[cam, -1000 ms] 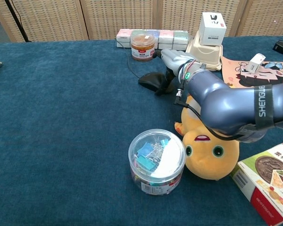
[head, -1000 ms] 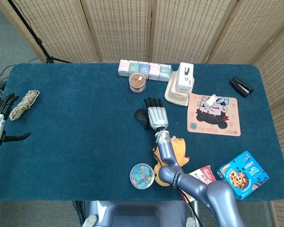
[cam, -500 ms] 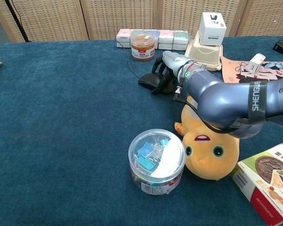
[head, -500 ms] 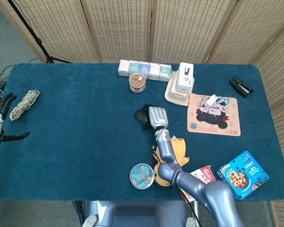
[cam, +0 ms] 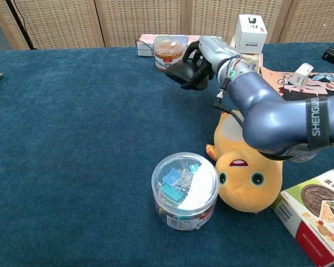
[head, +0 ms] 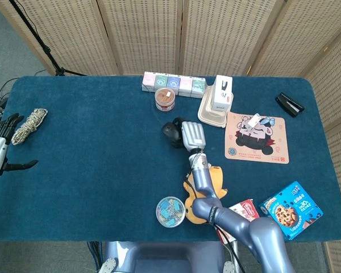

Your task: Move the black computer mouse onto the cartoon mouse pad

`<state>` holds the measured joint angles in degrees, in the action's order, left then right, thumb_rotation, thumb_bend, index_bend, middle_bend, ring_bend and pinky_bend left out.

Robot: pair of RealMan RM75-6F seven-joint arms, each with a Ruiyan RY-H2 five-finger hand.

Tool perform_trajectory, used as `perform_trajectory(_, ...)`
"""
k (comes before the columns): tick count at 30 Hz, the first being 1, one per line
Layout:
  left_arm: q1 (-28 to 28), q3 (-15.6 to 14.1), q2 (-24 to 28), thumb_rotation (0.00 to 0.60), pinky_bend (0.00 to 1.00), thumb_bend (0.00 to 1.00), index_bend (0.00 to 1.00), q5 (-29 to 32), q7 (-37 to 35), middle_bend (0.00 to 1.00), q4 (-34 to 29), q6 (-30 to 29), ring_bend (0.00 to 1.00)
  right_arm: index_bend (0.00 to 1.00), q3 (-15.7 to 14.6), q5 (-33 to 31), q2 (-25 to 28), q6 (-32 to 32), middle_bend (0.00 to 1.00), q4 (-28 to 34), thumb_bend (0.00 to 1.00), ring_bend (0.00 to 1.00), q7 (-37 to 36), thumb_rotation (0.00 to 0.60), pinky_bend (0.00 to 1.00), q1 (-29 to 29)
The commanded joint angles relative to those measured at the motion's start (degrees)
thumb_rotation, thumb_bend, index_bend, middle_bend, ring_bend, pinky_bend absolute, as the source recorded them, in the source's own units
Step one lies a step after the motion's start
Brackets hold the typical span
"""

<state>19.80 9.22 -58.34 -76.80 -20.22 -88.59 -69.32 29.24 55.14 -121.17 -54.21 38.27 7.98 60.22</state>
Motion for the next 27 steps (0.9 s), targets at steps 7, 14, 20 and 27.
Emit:
perform_trajectory(7,0.41,-0.36,-0.05,0.600,0.00,0.00,0.00,-0.38,0.85,0.00,-0.53,1.03,0.00,0.41,-0.53,0.79,15.63,-12.36,0.45,23.03,0.41,0.43,8.86,0.600,0.52,-11.34)
perform_trajectory(14,0.91,-0.65,-0.20,0.600,0.00,0.00,0.00,-0.69,1.99,0.00,-1.37,1.91,0.00,0.41,1.90,-7.07,23.92,-15.48,0.45,31.45,0.43,0.43,15.20,0.600,0.52,-17.38)
perform_trajectory(20,0.75,-0.76,0.23,0.600,0.00,0.00,0.00,-1.59,1.23,0.00,-1.89,1.39,0.00,0.41,3.76,-14.36,23.93,-14.15,0.45,28.38,0.44,0.43,18.93,0.600,0.52,-16.82)
perform_trajectory(27,0.23,-1.03,1.37,0.600,0.00,0.00,0.00,-2.58,-1.92,0.00,-1.69,1.03,0.00,0.41,5.92,-22.31,19.48,-13.35,0.45,19.89,0.45,0.43,24.25,0.600,0.52,-13.01)
